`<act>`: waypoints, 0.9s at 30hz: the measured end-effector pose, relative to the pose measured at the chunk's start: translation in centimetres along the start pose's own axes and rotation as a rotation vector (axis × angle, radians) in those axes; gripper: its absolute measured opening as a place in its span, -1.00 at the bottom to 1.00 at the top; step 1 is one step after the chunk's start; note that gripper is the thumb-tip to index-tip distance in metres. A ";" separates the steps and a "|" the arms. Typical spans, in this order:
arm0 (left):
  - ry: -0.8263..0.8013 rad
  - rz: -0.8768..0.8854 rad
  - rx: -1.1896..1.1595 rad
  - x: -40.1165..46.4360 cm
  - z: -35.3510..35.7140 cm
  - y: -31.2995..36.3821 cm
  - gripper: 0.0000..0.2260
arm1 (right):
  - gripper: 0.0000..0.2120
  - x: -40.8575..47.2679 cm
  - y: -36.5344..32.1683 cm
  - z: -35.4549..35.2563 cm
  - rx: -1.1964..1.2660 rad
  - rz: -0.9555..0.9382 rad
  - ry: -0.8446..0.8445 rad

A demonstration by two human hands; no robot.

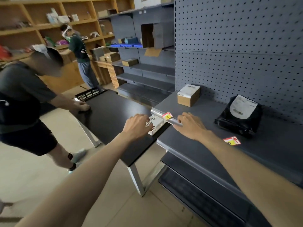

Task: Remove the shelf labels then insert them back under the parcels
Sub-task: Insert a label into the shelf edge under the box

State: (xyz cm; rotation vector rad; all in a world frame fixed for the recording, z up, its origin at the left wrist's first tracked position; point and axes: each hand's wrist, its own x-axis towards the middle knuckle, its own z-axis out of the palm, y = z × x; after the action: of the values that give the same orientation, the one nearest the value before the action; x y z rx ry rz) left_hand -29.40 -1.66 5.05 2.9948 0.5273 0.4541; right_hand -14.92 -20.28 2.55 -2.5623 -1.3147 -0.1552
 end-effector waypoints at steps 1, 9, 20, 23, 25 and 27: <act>-0.031 -0.007 0.003 1.2 0.6 -1.1 -0.76 | -0.70 1.1 0.0 0.5 0.005 0.010 0.004; -0.136 0.156 -0.093 10.4 7.8 -5.3 -0.84 | -0.71 8.4 0.8 4.4 -0.003 0.168 0.017; -0.183 0.406 -0.290 18.8 13.9 -8.1 -0.83 | -0.91 14.1 -2.1 8.6 -0.052 0.356 0.097; -0.166 0.514 -0.254 19.3 15.2 -8.0 -0.82 | -0.93 14.3 -2.4 9.0 -0.084 0.394 0.117; -0.155 0.528 -0.266 19.4 15.9 -7.7 -0.83 | -0.91 14.2 -2.5 9.0 -0.107 0.420 0.121; -0.134 0.510 -0.299 19.4 16.4 -7.5 -0.85 | -0.90 14.1 -2.6 8.9 -0.127 0.437 0.123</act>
State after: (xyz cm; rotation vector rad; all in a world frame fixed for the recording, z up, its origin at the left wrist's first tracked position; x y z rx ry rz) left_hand -9.50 11.77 -6.16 2.8072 -0.3017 0.3167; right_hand -8.95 -5.38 -2.63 -2.8223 -0.6984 -0.3128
